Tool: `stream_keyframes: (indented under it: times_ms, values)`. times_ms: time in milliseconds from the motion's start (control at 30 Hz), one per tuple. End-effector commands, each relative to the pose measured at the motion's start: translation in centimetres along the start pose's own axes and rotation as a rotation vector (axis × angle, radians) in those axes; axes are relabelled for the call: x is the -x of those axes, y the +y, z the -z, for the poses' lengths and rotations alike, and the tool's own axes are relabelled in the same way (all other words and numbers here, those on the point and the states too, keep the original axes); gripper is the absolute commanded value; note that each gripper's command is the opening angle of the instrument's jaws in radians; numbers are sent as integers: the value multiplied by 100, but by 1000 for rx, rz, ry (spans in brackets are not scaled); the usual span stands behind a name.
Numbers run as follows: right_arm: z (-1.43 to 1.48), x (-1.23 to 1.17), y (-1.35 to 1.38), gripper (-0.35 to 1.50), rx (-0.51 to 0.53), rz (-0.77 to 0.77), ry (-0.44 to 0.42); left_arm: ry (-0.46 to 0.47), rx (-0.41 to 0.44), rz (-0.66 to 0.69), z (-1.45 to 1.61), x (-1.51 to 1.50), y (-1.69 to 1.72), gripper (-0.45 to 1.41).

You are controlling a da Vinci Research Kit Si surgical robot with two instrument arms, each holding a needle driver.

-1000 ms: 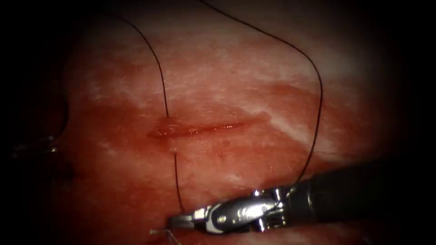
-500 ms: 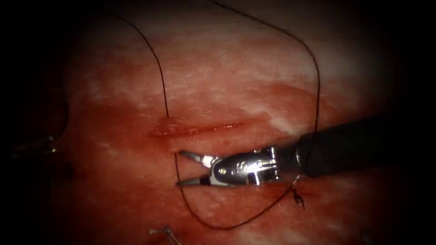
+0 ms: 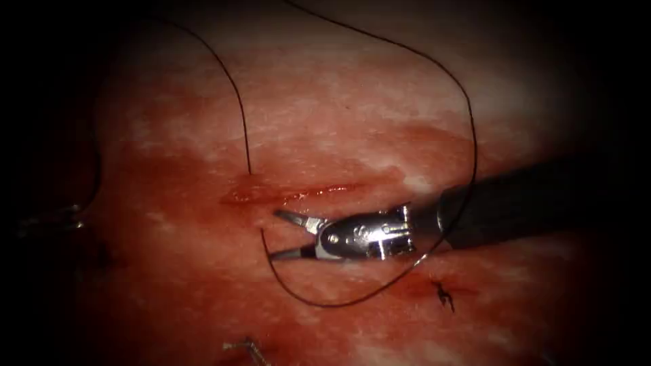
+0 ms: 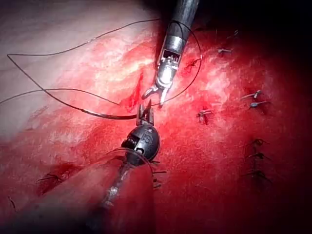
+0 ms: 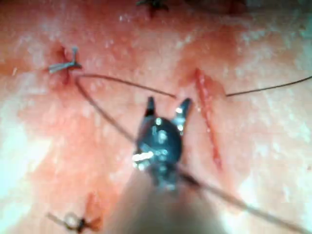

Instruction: Wound Closure

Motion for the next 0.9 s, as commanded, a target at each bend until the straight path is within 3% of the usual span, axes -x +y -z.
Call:
stream_keyframes:
  times_ms: [33, 167, 233, 267, 300, 400, 667, 867, 900]
  values:
    - [-9, 2, -8, 104, -8, 0, 3, -2, 2, 6, -3, 6, 8, -45]
    - [-18, -2, -10, 101, -17, -2, 8, -2, 2, 6, -3, 6, 8, -45]
    - [-23, -4, -10, 89, -26, -2, 13, -2, 2, 6, -3, 6, 8, -45]
    - [-23, -4, -10, 73, -34, -2, 17, -2, 3, 6, -2, 6, 7, -45]
    - [-23, -4, -10, 37, -46, -1, 23, -2, 3, 6, -2, 6, 7, -45]
    - [-21, -2, -13, -35, -62, 3, 30, -2, 4, 6, -1, 6, 7, -45]
    - [-11, -2, -31, -35, -113, 9, 3, -2, 4, 6, -1, 6, 7, -45]
    - [10, -54, -95, -35, -189, 30, 22, -1, 4, 12, 0, 6, 7, -45]
    - [18, -71, -113, -35, -210, 35, 32, -1, 4, 12, 0, 6, 7, -45]
